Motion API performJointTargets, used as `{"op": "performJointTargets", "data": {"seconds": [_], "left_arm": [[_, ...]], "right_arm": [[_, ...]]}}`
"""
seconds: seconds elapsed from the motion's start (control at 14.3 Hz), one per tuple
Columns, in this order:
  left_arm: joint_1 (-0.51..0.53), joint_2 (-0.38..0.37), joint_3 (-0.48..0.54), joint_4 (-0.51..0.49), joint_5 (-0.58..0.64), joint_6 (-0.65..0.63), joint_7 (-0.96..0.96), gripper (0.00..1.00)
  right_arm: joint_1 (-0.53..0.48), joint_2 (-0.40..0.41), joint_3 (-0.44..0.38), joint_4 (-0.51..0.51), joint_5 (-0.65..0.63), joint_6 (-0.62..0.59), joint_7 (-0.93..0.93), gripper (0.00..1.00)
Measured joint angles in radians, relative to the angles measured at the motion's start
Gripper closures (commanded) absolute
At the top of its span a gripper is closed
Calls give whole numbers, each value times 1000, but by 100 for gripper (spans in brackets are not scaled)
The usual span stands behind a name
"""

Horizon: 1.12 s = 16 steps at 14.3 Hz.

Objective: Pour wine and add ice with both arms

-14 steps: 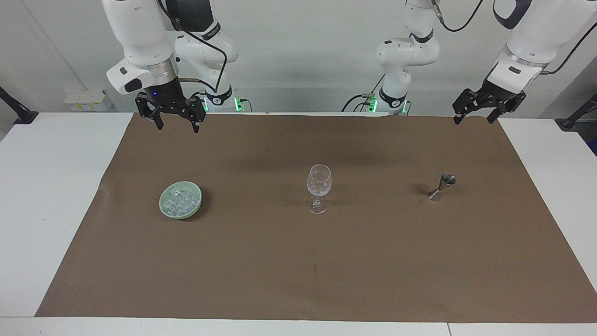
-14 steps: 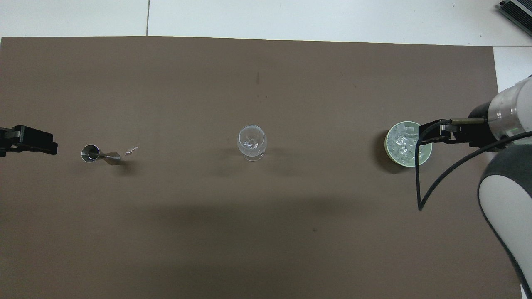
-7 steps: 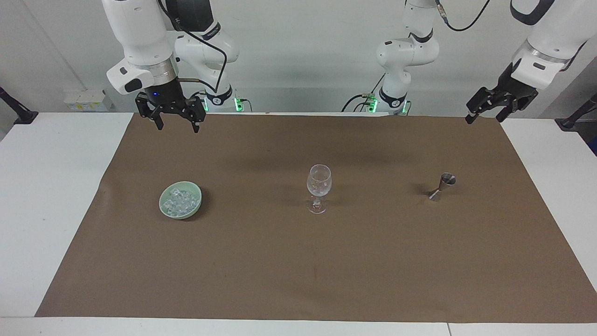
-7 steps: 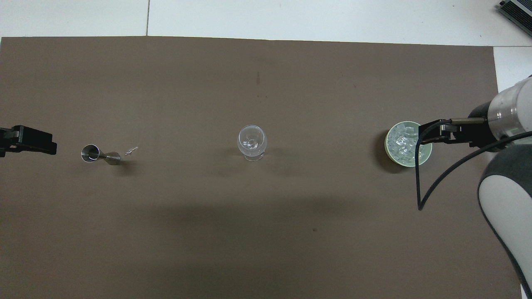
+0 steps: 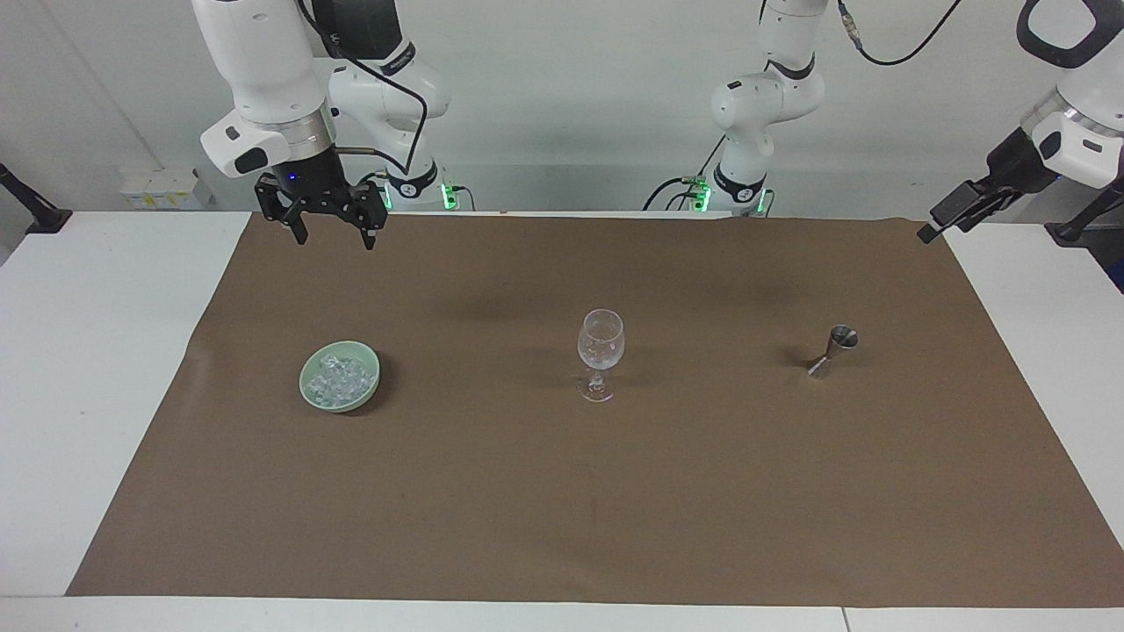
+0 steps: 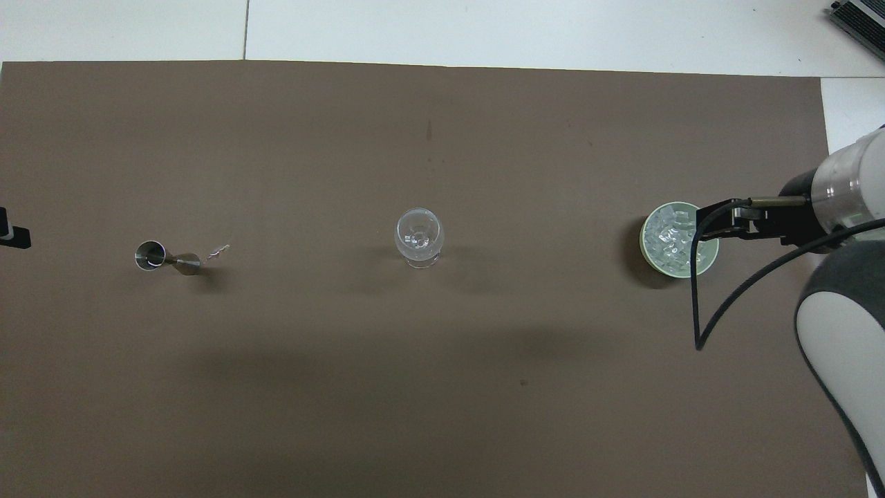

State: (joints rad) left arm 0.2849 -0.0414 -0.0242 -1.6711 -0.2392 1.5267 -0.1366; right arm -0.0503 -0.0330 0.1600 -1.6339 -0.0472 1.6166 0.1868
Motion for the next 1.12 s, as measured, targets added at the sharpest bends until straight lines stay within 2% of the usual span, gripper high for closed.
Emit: {"op": "performJointTargets", "data": {"seconds": [0.35,0.91,1.12], "left_arm": [[85,68,1,-31,-84,0,-43,0],[124,76,-1,-83,-298,-31,-317,0],[168,118,-1,-92,-404,-62,-390,0]], "right_arm": [[0,0,0,0,0,0,0,0],[0,0,0,0,0,0,0,0],[0,0,0,0,0,0,0,0]]}}
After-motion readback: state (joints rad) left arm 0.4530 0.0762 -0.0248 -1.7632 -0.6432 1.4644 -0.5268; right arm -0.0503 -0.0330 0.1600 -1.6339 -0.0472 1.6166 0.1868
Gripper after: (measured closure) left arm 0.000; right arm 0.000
